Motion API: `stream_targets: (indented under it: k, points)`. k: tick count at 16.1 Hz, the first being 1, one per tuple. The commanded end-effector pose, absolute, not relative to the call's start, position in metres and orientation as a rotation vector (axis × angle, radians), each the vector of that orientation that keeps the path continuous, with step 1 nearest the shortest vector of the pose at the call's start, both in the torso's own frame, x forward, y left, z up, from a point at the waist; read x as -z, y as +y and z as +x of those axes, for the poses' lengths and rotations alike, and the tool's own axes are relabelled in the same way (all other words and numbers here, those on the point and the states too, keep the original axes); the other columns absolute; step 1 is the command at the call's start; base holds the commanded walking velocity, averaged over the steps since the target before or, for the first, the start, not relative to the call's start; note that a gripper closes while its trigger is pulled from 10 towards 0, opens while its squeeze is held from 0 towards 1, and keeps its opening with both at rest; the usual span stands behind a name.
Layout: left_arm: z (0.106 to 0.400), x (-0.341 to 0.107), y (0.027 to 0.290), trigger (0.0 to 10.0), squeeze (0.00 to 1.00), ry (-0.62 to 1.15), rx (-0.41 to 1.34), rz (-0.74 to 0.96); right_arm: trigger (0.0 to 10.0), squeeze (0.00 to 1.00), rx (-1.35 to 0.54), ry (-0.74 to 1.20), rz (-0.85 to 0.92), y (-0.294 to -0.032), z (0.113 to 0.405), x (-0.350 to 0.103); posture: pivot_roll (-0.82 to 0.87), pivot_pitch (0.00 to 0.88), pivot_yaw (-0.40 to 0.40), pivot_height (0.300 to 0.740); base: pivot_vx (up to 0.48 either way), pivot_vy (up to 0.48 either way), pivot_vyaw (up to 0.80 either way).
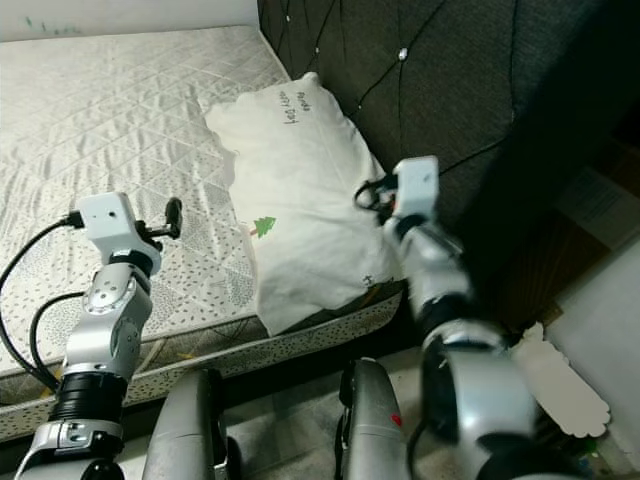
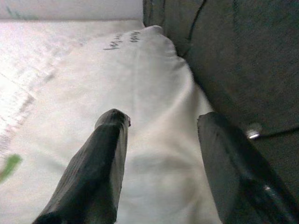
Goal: Clean up the room
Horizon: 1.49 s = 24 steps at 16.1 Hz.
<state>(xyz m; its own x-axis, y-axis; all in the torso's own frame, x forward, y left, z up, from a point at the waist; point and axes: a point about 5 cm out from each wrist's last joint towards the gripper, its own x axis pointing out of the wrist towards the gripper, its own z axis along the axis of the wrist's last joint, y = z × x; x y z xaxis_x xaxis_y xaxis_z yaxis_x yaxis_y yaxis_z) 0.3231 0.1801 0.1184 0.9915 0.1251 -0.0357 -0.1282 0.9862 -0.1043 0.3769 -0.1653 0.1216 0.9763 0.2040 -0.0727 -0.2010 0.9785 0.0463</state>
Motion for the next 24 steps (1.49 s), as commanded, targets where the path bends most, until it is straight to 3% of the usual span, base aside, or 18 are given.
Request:
stream_targets:
  k: [1, 3, 8, 9, 10, 19, 24]
  points:
    - [0.326, -0.122, 0.178, 10.0, 0.00, 0.014, -0.116, -0.095, 10.0, 1.00, -0.200, 0.011, 0.067, -0.165, 0.376, -0.130, 0.06, 0.000, -0.006, 0.601, 0.000, 0.000, 0.00]
    - [0.328, -0.123, 0.172, 10.0, 0.00, 0.007, -0.095, -0.099, 10.0, 1.00, -0.268, -0.061, 0.105, -0.138, 0.357, -0.121, 0.05, 0.000, 0.001, 0.601, 0.000, 0.000, 0.00]
    - [0.334, -0.127, 0.173, 10.0, 0.00, -0.013, -0.099, -0.098, 10.0, 1.00, -0.299, -0.175, 0.148, -0.128, 0.352, -0.140, 0.04, 0.000, 0.009, 0.601, 0.000, 0.000, 0.00]
    - [0.333, -0.129, 0.175, 10.0, 0.00, -0.034, -0.105, -0.092, 10.0, 0.45, -0.290, -0.226, 0.116, -0.127, 0.351, -0.150, 0.05, 0.000, 0.007, 0.616, 0.000, 0.000, 0.00]
    - [0.333, -0.130, 0.176, 10.0, 0.00, -0.043, -0.108, -0.089, 10.0, 0.00, -0.281, -0.237, 0.114, -0.125, 0.349, -0.153, 0.05, 0.000, 0.006, 0.626, 0.000, 0.000, 0.00]
    - [0.330, -0.132, 0.176, 10.0, 0.00, -0.050, -0.098, -0.100, 10.0, 0.00, -0.296, -0.220, 0.191, -0.113, 0.343, -0.152, 0.06, 0.000, 0.021, 0.736, 0.000, 0.000, 0.00]
    - [0.328, -0.123, 0.171, 10.0, 0.00, -0.025, -0.077, -0.081, 10.0, 0.00, -0.319, -0.166, 0.163, -0.107, 0.332, -0.133, 0.06, 0.000, 0.026, 0.740, 0.000, 0.000, 0.00]
